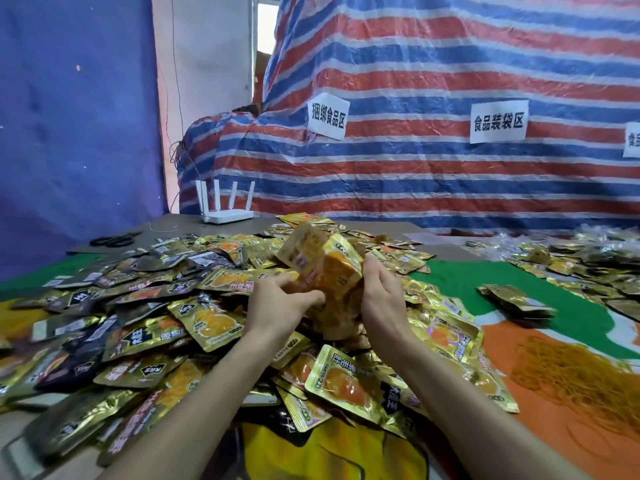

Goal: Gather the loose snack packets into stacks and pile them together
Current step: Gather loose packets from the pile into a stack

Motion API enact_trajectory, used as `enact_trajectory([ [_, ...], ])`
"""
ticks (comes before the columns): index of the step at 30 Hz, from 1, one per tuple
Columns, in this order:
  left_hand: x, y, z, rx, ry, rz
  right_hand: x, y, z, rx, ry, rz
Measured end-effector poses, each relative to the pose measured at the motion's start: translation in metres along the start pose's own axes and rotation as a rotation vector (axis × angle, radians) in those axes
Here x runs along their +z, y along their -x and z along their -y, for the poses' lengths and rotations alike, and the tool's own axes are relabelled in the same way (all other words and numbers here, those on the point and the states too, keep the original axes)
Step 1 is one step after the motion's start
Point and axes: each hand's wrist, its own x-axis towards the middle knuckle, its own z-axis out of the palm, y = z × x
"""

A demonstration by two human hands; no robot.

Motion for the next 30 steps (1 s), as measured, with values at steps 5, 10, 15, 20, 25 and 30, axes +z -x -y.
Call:
enact_trajectory([
  [5,-0.002,0.003,-0.005,0.054,0.102,0.118,0.000,0.014,-0.001,-0.050,-0.045,0.054],
  [10,-0.001,0.003,-0.009,-0.032,0.416,0.024,-0.013,0.019,0.001,-0.008,-0.080,0.334],
  [15,-0.006,0.001,-0.009,-0.080,0.512,-0.031,-0.016,0.014,-0.006,-0.052,0.032,0.314],
  [20,-0.011,-0.002,-0.013,-0.135,0.742,-0.085,-0.019,0.009,-0.004,-0.037,0.007,0.231],
  [25,-0.008,0.002,-0.018,-0.103,0.790,-0.149,-0.021,0.006,-0.003,-0.002,-0.115,0.162],
  [30,-0.024,-0.004,-0.021,-0.157,0.991,-0.094,-0.025,0.002,-0.004,0.083,-0.232,-0.116],
])
